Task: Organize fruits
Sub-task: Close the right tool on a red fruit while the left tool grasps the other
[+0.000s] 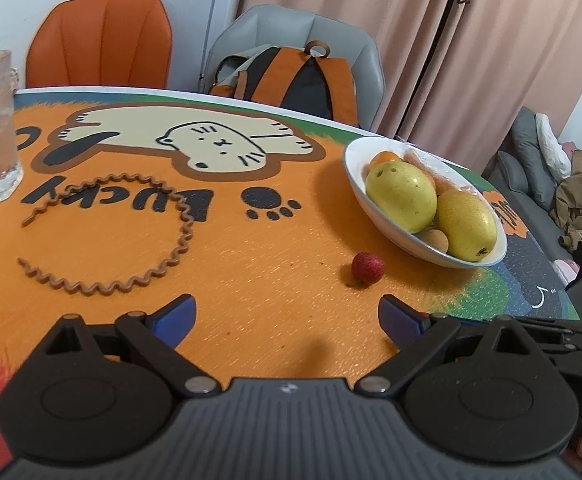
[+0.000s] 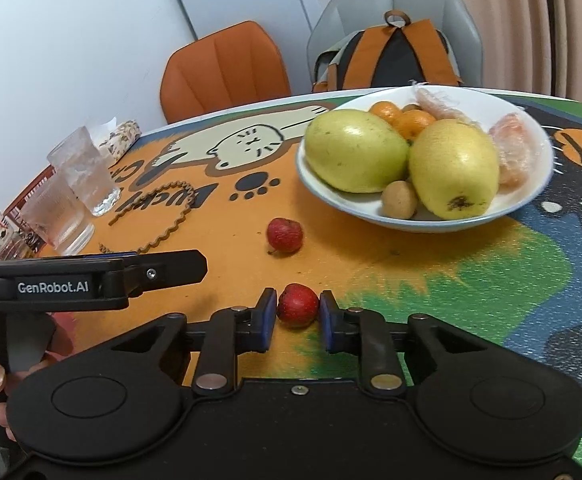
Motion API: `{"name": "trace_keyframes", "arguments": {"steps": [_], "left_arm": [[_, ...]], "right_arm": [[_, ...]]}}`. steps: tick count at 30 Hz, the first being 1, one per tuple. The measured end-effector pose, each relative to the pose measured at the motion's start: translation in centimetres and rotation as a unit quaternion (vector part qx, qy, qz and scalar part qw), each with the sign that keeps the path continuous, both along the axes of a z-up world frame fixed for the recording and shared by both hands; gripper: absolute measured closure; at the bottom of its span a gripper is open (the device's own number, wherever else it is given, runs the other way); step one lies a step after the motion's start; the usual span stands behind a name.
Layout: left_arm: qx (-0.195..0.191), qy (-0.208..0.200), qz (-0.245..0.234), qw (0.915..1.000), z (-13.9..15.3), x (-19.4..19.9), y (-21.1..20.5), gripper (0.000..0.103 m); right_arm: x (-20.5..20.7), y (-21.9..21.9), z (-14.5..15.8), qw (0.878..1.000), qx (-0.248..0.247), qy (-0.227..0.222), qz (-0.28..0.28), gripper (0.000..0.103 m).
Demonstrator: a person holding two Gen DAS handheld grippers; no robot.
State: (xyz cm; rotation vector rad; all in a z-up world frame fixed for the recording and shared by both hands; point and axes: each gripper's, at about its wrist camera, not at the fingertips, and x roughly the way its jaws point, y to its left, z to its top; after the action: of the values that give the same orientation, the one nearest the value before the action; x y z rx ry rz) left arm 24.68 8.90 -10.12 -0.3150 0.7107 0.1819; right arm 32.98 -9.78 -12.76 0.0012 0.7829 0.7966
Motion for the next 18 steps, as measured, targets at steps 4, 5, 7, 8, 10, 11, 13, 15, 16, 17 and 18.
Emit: {"name": "trace_keyframes", "arguments": {"steps": [4, 5, 7, 8, 10, 11, 13, 15, 16, 17, 18], "left_arm": [[-0.001, -0.002, -0.008, 1.0000, -0.2, 0.9, -0.6, 0.006], [-0.001, -0.003, -0.011, 0.9999, -0.2, 1.2, -0.8, 0.008], [-0.001, -0.005, -0.016, 0.9999, -0.2, 1.6, -1.1, 0.009], [0.000, -0.006, -0.018, 0.9998, -0.2, 1.9, -1.3, 0.010], [0.001, -0.006, -0.022, 0.9997, -0.2, 2.3, -1.7, 0.013], [0.002, -0.006, -0.024, 0.9997, -0.2, 2.6, -1.9, 0.014], [0.004, -0.007, -0.025, 0.9997, -0.2, 3.0, -2.2, 0.017], [0.005, -0.006, -0.030, 0.9995, -0.3, 3.6, -2.5, 0.020], [0.006, -0.006, -0.032, 0.9995, -0.3, 3.8, -2.7, 0.020], [0.007, -0.007, -0.034, 0.9994, -0.3, 4.1, -2.9, 0.022], [0.008, -0.007, -0.037, 0.9993, -0.4, 4.3, -3.1, 0.023]], "right_arm": [[0.3, -1.1, 0.2, 1.000, 0.003, -0.001, -0.012, 0.081], [0.4, -1.4, 0.2, 1.000, 0.004, -0.001, -0.014, 0.081], [0.7, -2.0, 0.2, 1.000, 0.005, 0.000, -0.021, 0.081], [0.8, -2.3, 0.2, 1.000, 0.005, 0.000, -0.024, 0.081], [1.0, -2.9, 0.2, 1.000, 0.007, 0.000, -0.030, 0.081], [1.1, -3.1, 0.2, 0.999, 0.007, 0.000, -0.033, 0.081], [1.3, -3.5, 0.2, 0.999, 0.008, 0.000, -0.039, 0.081], [1.5, -4.1, 0.2, 0.999, 0.009, 0.001, -0.046, 0.081], [1.6, -4.3, 0.2, 0.999, 0.010, 0.000, -0.048, 0.081], [1.7, -4.6, 0.2, 0.999, 0.010, 0.001, -0.051, 0.081], [1.8, -4.9, 0.2, 0.998, 0.011, 0.001, -0.055, 0.081]]}}
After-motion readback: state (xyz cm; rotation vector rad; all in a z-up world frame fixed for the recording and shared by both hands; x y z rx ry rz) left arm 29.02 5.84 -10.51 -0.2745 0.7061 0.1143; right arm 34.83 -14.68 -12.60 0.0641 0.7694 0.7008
